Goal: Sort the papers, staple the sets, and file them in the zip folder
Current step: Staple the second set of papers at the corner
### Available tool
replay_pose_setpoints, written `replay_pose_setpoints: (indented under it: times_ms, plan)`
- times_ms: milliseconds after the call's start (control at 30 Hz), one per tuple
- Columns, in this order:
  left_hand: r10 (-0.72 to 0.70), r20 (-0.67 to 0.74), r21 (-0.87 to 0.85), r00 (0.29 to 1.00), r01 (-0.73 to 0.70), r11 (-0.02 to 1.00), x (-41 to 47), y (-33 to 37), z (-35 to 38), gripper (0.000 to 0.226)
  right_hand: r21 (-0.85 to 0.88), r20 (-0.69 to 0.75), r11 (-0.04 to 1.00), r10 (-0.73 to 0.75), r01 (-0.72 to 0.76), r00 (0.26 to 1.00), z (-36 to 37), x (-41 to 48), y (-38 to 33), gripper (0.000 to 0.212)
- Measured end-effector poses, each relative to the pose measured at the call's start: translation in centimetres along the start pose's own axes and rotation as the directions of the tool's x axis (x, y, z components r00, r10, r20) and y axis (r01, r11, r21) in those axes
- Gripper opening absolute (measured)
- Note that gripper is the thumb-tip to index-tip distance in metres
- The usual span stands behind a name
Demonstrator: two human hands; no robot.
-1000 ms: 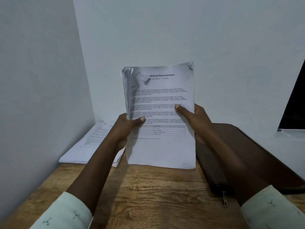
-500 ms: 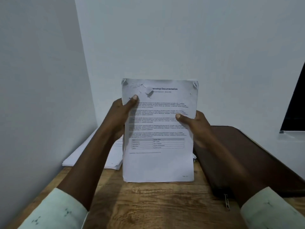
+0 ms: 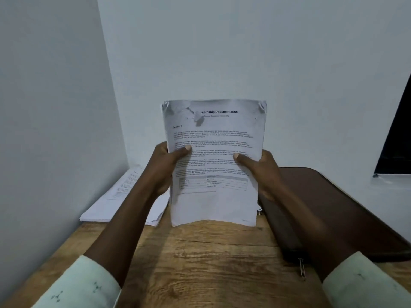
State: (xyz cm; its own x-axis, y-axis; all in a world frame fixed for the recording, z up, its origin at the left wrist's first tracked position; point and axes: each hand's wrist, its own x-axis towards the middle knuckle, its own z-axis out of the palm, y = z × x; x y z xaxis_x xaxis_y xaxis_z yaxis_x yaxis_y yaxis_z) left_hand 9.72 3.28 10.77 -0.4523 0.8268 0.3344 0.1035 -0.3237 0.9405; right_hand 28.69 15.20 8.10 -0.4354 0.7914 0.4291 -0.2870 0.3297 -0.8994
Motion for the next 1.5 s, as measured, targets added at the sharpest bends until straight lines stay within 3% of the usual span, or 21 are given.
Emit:
replay_pose_setpoints:
  times_ms: [200,300,333,400,433,500,567,600,700,767,933,1067,1267,1400,1500]
  plan:
    - [-0.094,0.064,0.006,0.993,0.094,0.996,1.1,0.3,-1.0,0.027,-0.016,0.076,0.999,0.031,-0.03,0.997,-0.1,1.0,-1.6,0.019]
    - [-0.167,0.149,-0.04,0.975,0.174,0.984,1.8,1.2,-2.0,0.032,0.023,0.157,0.981,0.187,-0.193,0.97,-0.6,1.7,-2.0,0.034]
    - [-0.176,0.143,-0.037,0.974,0.183,0.982,2.0,1.3,-2.3,0.036,0.02,0.176,0.964,0.257,-0.264,0.95,-0.7,1.6,-1.8,0.036]
    - [-0.153,-0.006,0.11,0.988,0.152,0.982,2.6,1.2,-2.4,0.056,0.048,0.189,0.923,0.368,-0.382,0.911,-0.8,0.8,-0.4,0.036]
    - [-0.075,-0.115,0.284,0.99,0.106,0.953,3.1,0.9,-2.3,0.071,0.074,0.187,0.904,0.403,-0.422,0.896,-0.8,0.2,0.4,0.036]
    - [0.228,-0.172,0.667,0.958,-0.057,0.743,3.5,0.6,-1.4,0.091,0.107,0.176,0.88,0.442,-0.463,0.88,-0.2,-1.0,2.1,0.034]
    - [0.435,0.051,0.808,0.899,-0.293,0.511,4.2,0.3,0.1,0.087,0.095,0.158,0.878,0.453,-0.47,0.878,0.4,-1.8,3.2,0.029]
    - [0.411,0.188,0.789,0.892,-0.387,0.477,4.6,0.2,1.2,0.08,0.089,0.15,0.872,0.467,-0.482,0.872,0.6,-2.0,3.6,0.025]
    - [0.151,0.419,0.762,0.895,-0.437,0.478,5.3,-1.1,4.0,0.068,0.071,0.148,0.846,0.515,-0.529,0.844,0.8,-2.4,4.8,0.026]
    - [0.073,0.408,0.779,0.91,-0.389,0.492,5.7,-2.4,4.7,0.055,0.048,0.159,0.841,0.527,-0.54,0.835,0.8,-2.6,5.3,0.03]
    - [0.033,0.324,0.738,0.946,-0.274,0.617,6.5,-5.1,4.9,0.003,-0.059,0.173,0.847,0.53,-0.528,0.83,0.2,-2.8,6.7,0.033]
    - [0.039,0.327,0.703,0.944,-0.27,0.658,6.0,-6.9,5.4,0.012,-0.09,0.206,0.885,0.466,-0.457,0.86,0.1,-2.7,6.6,0.036]
    - [0.019,0.386,0.682,0.922,-0.3,0.668,5.6,-10.1,5.8,0.012,-0.267,-0.028,0.893,0.369,-0.363,0.929,0.6,-1.1,6.5,0.031]
    - [0.016,0.383,0.738,0.924,-0.316,0.597,5.5,-12.2,6.1,0.026,-0.295,-0.098,0.887,0.342,-0.356,0.934,1.2,-1.0,7.8,0.026]
    - [0.021,0.368,0.758,0.93,-0.313,0.572,5.3,-13.1,6.4,0.021,-0.326,-0.123,0.887,0.303,-0.327,0.945,1.4,-0.9,9.0,0.032]
